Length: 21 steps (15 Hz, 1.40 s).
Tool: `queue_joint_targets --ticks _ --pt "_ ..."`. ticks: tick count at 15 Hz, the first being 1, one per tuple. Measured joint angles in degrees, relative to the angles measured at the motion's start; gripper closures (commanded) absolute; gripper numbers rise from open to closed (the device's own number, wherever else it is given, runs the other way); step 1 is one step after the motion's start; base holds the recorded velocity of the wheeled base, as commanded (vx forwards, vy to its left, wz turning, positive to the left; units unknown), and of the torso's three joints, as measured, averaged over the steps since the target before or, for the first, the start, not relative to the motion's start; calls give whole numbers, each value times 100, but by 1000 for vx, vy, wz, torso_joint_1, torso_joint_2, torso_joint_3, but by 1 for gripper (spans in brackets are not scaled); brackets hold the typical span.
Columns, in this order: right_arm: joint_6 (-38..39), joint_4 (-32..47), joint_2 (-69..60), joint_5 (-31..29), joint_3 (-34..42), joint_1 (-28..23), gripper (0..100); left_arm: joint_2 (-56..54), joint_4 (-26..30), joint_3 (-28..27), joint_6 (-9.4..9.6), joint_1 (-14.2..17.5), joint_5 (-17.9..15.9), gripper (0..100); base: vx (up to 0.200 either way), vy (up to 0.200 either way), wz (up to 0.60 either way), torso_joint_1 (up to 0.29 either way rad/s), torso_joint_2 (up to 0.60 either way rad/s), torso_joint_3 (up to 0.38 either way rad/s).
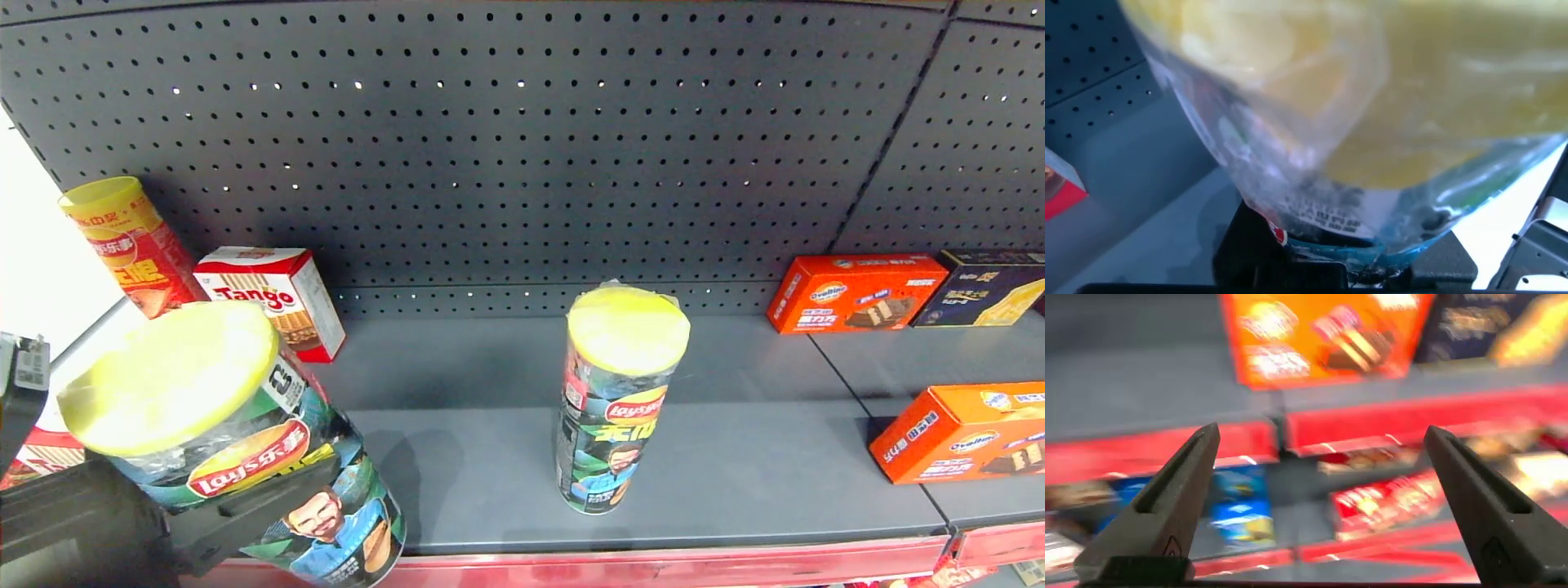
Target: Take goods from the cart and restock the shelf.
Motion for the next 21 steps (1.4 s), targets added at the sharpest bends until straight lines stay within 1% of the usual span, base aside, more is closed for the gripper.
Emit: queue_joint_targets --ticks 1,2,3,4,5,8,11,15,17,20,21 --pt "-49 -134 -46 -62 212 5 0 -13 0 13 -2 -18 -11 100 0 0 0 0 0 0" --pt "-73 -205 -72 310 293 5 0 -35 0 26 0 -29 -12 100 0 0 0 0 0 0" --pt "-141 -172 -89 827 347 5 0 -66 -2 41 -7 -38 -15 100 0 0 0 0 0 0" --pt "-273 -9 -99 1167 374 5 0 -105 -5 83 -16 -40 -20 100 0 0 0 0 0 0" --pt "-265 49 -107 1230 383 5 0 -146 5 122 -27 -49 -26 100 0 0 0 0 0 0" --pt "-122 46 -118 1221 395 9 0 -278 20 152 -40 -71 -12 100 0 0 0 0 0 0" --pt "-119 41 -118 1224 402 9 0 -347 57 -22 -62 -35 16 100 0 0 0 0 0 0" --pt "-117 44 -118 1221 405 9 0 39 24 -418 -93 -35 -15 100 0 0 0 0 0 0" --pt "-116 44 -118 1221 405 9 0 396 16 -733 -106 -27 -1 100 0 0 0 0 0 0" --pt "-116 44 -118 1221 405 9 0 912 35 -1243 -55 -72 11 100 0 0 0 0 0 0" --pt "-116 44 -118 1219 405 5 0 1023 39 -1325 -51 -85 7 100 0 0 0 0 0 0"
